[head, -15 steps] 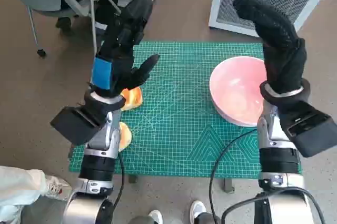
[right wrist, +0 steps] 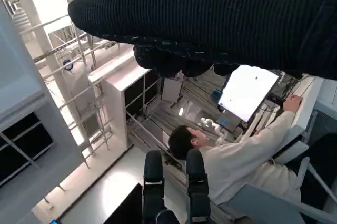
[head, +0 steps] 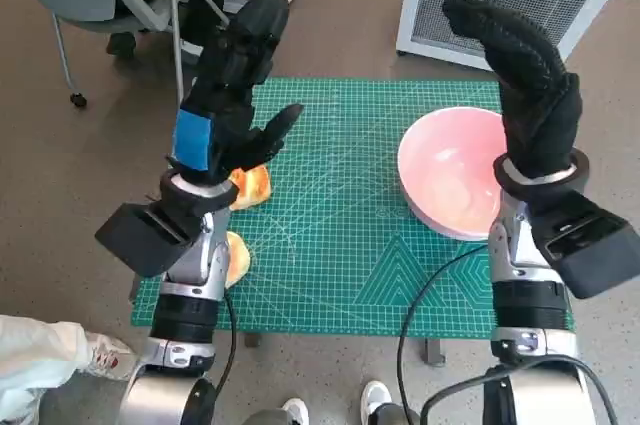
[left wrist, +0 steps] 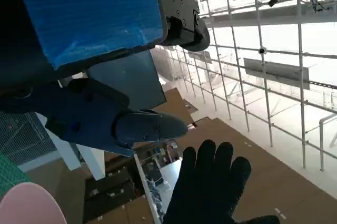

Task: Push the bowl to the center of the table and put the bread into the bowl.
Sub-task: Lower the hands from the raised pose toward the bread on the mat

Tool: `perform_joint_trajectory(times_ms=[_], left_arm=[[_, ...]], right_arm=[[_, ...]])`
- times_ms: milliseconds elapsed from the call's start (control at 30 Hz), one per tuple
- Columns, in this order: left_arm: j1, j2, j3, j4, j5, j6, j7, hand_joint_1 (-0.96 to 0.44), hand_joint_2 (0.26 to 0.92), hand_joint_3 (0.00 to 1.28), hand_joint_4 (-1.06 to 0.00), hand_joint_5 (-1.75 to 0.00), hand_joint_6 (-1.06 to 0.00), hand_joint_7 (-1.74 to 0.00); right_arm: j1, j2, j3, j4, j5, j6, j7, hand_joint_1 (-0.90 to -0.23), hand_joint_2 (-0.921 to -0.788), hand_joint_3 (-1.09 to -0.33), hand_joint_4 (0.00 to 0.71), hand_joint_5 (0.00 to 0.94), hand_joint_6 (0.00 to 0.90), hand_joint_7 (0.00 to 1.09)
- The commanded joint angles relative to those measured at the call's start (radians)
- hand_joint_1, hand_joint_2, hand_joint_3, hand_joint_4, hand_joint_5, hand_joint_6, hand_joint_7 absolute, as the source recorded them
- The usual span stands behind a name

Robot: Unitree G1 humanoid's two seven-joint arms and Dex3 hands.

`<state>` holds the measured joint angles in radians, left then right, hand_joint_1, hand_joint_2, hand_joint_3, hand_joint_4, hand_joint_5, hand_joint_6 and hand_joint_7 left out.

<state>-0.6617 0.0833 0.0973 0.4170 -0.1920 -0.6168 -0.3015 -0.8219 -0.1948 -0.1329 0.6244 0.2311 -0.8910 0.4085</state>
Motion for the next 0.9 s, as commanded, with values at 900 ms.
perform_joint_trajectory(times_ms=[900], left_arm=[[0.024, 0.011, 0.005, -0.011, 0.004, -0.008, 0.011, -0.42, 0.921, 0.26, -0.31, 0.0, -0.21, -0.38]], right_arm=[[0.029, -0.18, -0.168, 0.261, -0.024, -0.035, -0.104, -0.565, -0.921, -0.764, 0.257, 0.0, 0.287, 0.06]])
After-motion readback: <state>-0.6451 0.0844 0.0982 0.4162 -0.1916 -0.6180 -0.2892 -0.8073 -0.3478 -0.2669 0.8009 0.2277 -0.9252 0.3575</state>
